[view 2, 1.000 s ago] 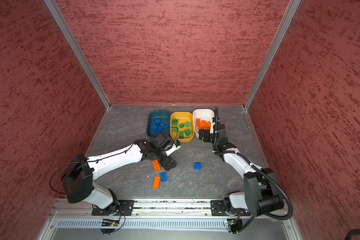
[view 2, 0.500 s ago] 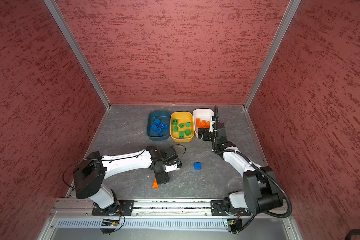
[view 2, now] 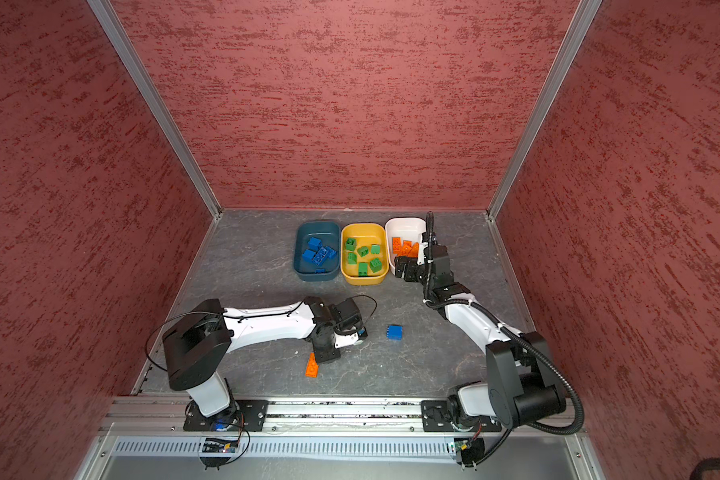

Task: Sort the legos into containers by color
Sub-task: 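Move the left gripper to the blue brick by the orange brick and grasp it, then carry the blue brick with the left gripper and release it into the teal tub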

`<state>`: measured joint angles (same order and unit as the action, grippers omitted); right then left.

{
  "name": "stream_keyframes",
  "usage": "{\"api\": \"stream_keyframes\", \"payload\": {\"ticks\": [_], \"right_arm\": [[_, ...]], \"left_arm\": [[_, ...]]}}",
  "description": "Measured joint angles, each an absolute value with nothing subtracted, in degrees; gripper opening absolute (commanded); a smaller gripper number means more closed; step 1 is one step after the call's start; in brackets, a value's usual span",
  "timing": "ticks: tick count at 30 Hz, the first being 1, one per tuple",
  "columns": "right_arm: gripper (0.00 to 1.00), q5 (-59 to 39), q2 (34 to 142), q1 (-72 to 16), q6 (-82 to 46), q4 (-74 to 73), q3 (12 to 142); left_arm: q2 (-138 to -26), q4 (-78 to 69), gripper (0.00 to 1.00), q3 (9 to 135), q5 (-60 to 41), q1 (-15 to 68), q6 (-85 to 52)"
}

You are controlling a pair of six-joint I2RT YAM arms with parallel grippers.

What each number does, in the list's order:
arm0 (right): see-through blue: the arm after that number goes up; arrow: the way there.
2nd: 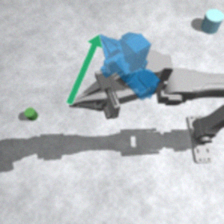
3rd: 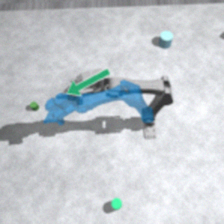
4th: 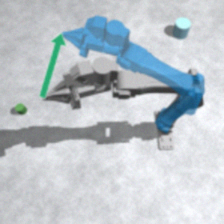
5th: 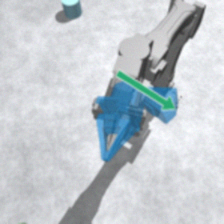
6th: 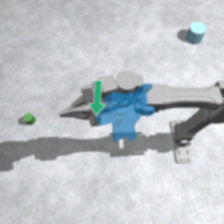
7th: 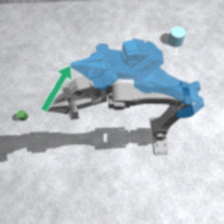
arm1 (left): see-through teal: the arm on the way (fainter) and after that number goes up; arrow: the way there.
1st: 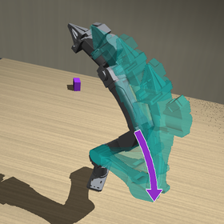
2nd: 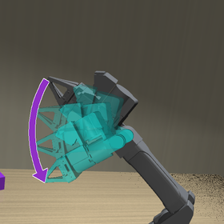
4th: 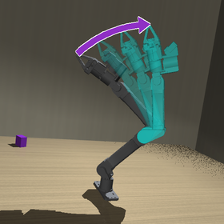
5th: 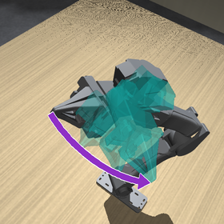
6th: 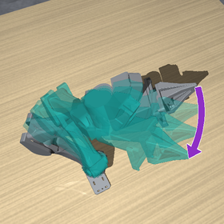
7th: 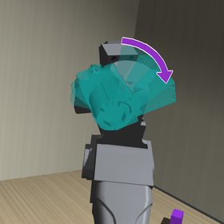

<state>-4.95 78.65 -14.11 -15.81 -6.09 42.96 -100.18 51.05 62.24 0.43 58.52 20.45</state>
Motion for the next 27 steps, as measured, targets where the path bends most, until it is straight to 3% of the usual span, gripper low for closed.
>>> {"api": "stream_keyframes", "payload": {"ticks": [3, 8, 18, 27], "right_arm": [[0.99, -4.95, 78.65, -14.31, -15.59, -5.93, 43.05], [0.99, -5.04, 78.70, -14.81, -14.92, -5.72, 43.64], [0.99, -5.93, 78.65, -19.16, -10.48, -6.83, 43.66], [0.99, -3.75, 78.04, -20.12, -9.78, -8.71, 43.66]], "left_arm": [[-99.72, 50.26, 0.29, 61.69, 0.51, 58.28, 20.32], [-97.58, 47.46, 0.28, 60.95, 0.49, 56.10, 18.87], [-83.64, 32.08, 0.27, 60.95, -2.17, 41.56, 9.54], [-89.62, 19.42, 0.27, 64.40, 1.93, 32.32, -7.44]]}}
